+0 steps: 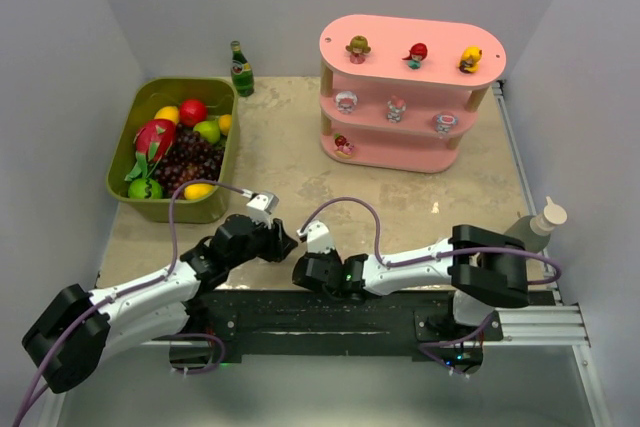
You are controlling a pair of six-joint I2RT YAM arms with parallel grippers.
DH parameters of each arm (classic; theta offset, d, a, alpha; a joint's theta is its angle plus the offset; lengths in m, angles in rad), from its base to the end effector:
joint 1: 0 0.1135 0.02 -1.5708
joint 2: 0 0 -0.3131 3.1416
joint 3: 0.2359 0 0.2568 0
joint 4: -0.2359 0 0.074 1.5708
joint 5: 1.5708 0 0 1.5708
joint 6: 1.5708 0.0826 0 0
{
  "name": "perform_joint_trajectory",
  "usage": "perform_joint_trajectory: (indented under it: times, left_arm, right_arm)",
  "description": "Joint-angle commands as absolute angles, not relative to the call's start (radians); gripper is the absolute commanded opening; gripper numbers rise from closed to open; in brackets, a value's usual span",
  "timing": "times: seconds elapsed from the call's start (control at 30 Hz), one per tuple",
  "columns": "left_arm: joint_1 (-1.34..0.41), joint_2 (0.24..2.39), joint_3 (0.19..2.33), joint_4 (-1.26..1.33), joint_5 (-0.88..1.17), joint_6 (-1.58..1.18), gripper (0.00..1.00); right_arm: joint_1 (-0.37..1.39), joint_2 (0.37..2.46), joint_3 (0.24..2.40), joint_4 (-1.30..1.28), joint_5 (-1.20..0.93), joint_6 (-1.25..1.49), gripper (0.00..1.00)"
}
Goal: Place and organize the plastic toys onto the shelf
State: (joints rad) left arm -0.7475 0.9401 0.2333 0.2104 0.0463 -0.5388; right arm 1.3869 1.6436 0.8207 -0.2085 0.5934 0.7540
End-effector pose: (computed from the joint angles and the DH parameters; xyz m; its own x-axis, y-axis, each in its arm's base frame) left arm 0.1454 -0.1400 0.1753 -0.6636 -0.0838 -0.7434 0.4293 0.7712 -0.4701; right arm 0.1057 0.3158 0.1613 -0.6364 -0.3178 -0.7029 -0.4484 0.8938 0.0019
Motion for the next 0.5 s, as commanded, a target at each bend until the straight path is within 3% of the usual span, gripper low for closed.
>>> perform_joint_trajectory:
  times: [0.0,0.47]
  left_arm:
    - [-0.752,0.937,0.23,0.242,0.034,-0.532,0.46]
    - [-0.753,1.052,0.222,0.4,0.156,-0.526,0.49]
  right_arm:
    - [1.39,1.637,0.83,-0.205,0.663,0.77,0.0]
    - [1.388,1.539,0.718,-0.288,0.703,0.862,0.0]
